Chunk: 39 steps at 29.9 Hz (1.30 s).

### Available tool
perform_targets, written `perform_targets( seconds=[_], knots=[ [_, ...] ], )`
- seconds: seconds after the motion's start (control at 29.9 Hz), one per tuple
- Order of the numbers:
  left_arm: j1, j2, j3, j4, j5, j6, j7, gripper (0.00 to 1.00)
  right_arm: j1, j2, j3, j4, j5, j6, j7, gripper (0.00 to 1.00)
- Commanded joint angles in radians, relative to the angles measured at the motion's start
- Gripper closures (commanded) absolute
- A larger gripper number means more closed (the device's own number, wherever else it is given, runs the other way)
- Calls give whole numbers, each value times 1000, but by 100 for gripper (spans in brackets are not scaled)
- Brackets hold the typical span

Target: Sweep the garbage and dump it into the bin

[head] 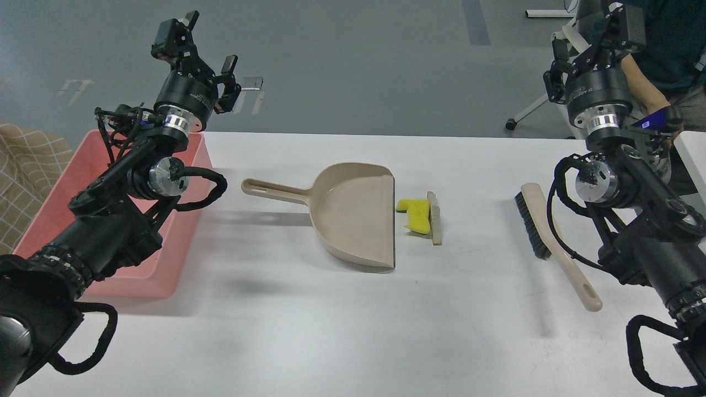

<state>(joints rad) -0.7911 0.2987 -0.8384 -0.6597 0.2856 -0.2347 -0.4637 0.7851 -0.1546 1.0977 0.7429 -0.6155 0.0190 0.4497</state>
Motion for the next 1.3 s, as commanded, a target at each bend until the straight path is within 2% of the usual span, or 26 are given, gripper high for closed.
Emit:
perform_targets(
  seconds=[0.0, 0.17, 0.53, 0.6, 0.67, 0.8, 0.94, 1.07, 1.14, 1.2, 1.27],
  knots=[
    [1, -7, 8, -4, 13, -14, 0, 2, -4, 0, -25, 1, -1, 2, -8, 0],
    [-7, 5, 64, -14, 20, -14, -7, 1, -9, 0, -41, 3, -1, 2, -9, 0],
    [-17, 3, 67, -40, 23, 3, 7, 1, -10, 1, -41, 9, -1, 2, -8, 0],
    [-16, 17, 77, -87, 46, 18, 8, 1, -9, 1, -41, 9, -1, 2, -8, 0],
    [1, 97, 140, -211, 131, 52, 8, 1, -9, 1, -42, 9, -1, 2, -8, 0],
    [49, 207, 240, -372, 181, 127, 8, 1, -10, 0, -41, 3, -1, 1, -8, 0],
    [88, 386, 314, -614, 249, 224, 16, 1, -15, 0, -42, 3, -1, 1, -8, 0],
    [131, 479, 346, -764, 387, 284, 17, 1, -21, 1, -42, 3, -1, -2, -8, 0],
    [206, 542, 366, -877, 484, 334, 19, 1, -26, 1, -42, 1, -1, -5, -8, 0],
    [251, 557, 367, -923, 521, 369, 26, 1, -27, 1, -42, 1, -3, -5, -8, 0],
    [332, 557, 367, -966, 558, 434, 63, 1, -30, 1, -42, 0, -3, -5, -8, 0]
  ],
)
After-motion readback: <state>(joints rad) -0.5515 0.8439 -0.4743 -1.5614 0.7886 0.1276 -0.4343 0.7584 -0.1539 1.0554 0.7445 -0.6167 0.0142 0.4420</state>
